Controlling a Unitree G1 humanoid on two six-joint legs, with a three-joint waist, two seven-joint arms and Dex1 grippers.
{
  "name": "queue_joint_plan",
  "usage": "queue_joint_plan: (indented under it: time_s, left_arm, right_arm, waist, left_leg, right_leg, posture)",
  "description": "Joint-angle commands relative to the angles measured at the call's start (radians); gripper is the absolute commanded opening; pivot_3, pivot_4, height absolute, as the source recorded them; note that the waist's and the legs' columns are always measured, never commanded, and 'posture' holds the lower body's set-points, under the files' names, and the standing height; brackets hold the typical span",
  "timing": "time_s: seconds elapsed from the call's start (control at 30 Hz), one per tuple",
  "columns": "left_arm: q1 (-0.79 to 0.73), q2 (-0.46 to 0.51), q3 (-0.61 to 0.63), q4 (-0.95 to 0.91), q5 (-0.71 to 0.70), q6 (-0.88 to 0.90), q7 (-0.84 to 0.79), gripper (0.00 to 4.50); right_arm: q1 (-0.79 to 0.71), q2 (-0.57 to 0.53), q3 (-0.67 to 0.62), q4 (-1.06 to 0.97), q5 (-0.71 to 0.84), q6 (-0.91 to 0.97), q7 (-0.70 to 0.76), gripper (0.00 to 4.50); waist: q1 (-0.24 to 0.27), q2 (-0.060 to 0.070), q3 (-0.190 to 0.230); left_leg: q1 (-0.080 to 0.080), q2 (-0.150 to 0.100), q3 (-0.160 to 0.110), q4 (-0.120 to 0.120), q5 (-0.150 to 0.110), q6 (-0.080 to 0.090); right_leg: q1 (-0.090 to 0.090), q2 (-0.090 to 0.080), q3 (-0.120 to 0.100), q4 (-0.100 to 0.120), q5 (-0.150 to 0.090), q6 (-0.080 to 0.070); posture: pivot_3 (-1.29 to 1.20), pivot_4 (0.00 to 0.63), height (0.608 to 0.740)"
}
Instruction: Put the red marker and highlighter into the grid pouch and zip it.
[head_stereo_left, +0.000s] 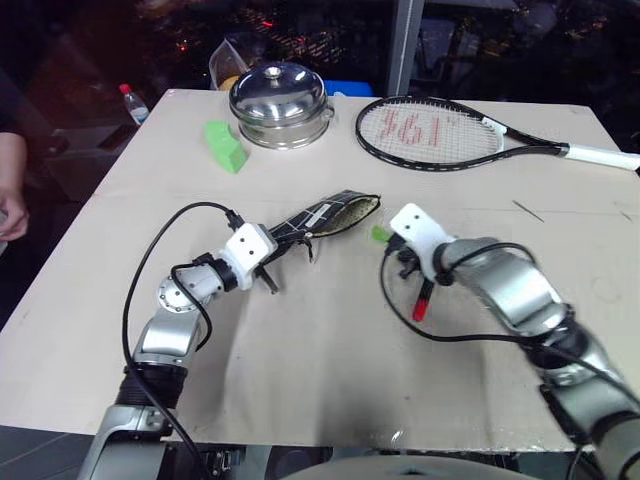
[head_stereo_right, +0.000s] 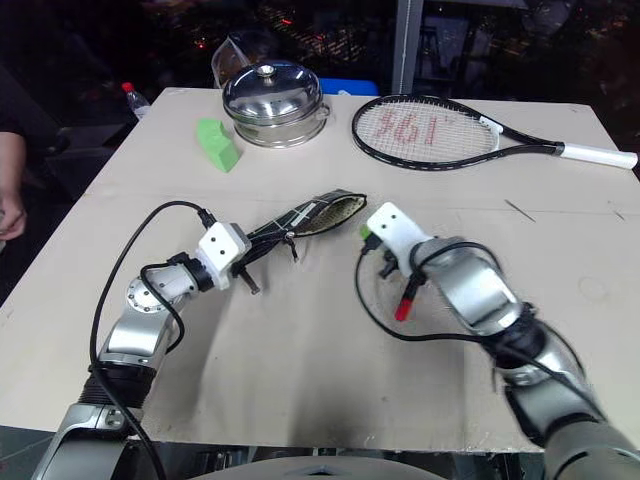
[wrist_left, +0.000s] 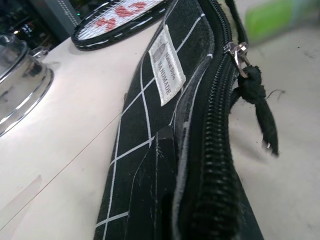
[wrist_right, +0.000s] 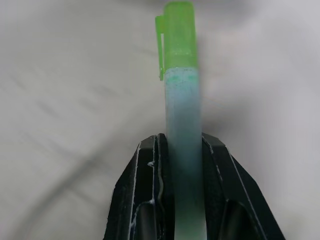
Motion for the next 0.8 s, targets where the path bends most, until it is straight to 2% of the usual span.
queue_joint_plan:
  time_s: [0.03, 0.13, 0.23, 0.43, 0.63, 0.67, 0.7, 0.8]
  left_arm:
    - [-0.015, 0.012, 0.002, -0.001, -0.018, -0.046, -0.035, 0.00]
    - [-0.010, 0.004, -0.006, -0.005, -0.016, -0.060, -0.049, 0.00]
    - [-0.006, -0.010, -0.016, -0.028, -0.019, -0.060, -0.053, 0.00]
    - [0.003, -0.012, -0.047, -0.099, -0.026, -0.089, -0.102, 0.00]
    - [0.008, -0.022, -0.099, -0.159, -0.003, -0.100, -0.118, 0.00]
    - [0.005, -0.026, -0.103, -0.168, -0.007, -0.089, -0.114, 0.00]
    - [0.005, -0.031, -0.102, -0.178, -0.015, -0.066, -0.109, 0.00]
    - [0.014, -0.025, -0.091, -0.184, -0.021, -0.021, -0.100, 0.00]
  right_arm:
    - [-0.075, -0.096, 0.050, -0.102, -0.035, -0.121, 0.089, 0.19]
    - [-0.109, -0.146, 0.095, -0.108, -0.079, -0.205, 0.127, 0.19]
    - [-0.144, -0.149, 0.146, -0.092, -0.132, -0.276, 0.158, 0.19]
    - [-0.199, -0.093, 0.282, 0.038, -0.297, -0.435, 0.191, 0.19]
    - [-0.261, 0.002, 0.370, 0.247, -0.461, -0.776, 0.211, 0.19]
    - [-0.261, 0.011, 0.367, 0.275, -0.473, -0.832, 0.212, 1.28]
    - [-0.254, 0.015, 0.351, 0.294, -0.472, -0.869, 0.222, 1.58]
    - [-0.222, -0.011, 0.281, 0.307, -0.471, -0.954, 0.241, 3.09]
  waist:
    - [-0.005, 0.000, 0.000]
    - [-0.007, 0.000, 0.000]
    - [-0.007, 0.001, 0.001]
    - [-0.003, 0.001, 0.001]
    - [0.003, 0.001, 0.001]
    - [0.003, 0.001, 0.001]
    - [0.005, 0.001, 0.001]
    - [0.007, 0.001, 0.001]
  left_leg:
    - [0.000, 0.001, 0.000, -0.001, 0.000, 0.000]
    - [0.001, 0.002, -0.002, -0.001, 0.000, 0.000]
    - [0.001, 0.003, -0.002, -0.001, 0.000, -0.001]
    - [0.001, 0.001, 0.001, 0.000, 0.000, -0.001]
    - [0.001, 0.001, 0.003, 0.000, 0.000, -0.001]
    - [0.001, 0.001, 0.003, 0.000, 0.002, -0.004]
    - [0.001, 0.001, 0.003, 0.000, 0.002, -0.004]
    - [0.000, 0.001, 0.003, 0.000, 0.003, -0.004]
  right_leg:
    - [0.000, 0.000, 0.000, 0.000, 0.000, 0.000]
    - [0.000, 0.003, 0.000, 0.001, -0.001, -0.002]
    - [-0.001, 0.003, 0.000, 0.001, -0.002, -0.003]
    - [-0.001, 0.002, -0.001, 0.001, -0.001, -0.002]
    - [-0.001, 0.003, -0.001, 0.002, -0.001, -0.002]
    - [-0.001, 0.003, -0.002, 0.003, -0.001, -0.002]
    - [-0.002, 0.003, -0.002, 0.003, -0.001, -0.002]
    - [-0.002, 0.003, -0.001, 0.003, -0.001, -0.002]
  posture:
    - [0.00, 0.150, 0.740]
    - [0.00, 0.150, 0.740]
    - [0.00, 0.150, 0.740]
    - [0.00, 0.150, 0.740]
    - [0.00, 0.150, 0.740]
    - [0.00, 0.150, 0.740]
    - [0.00, 0.150, 0.740]
    - [0.00, 0.150, 0.740]
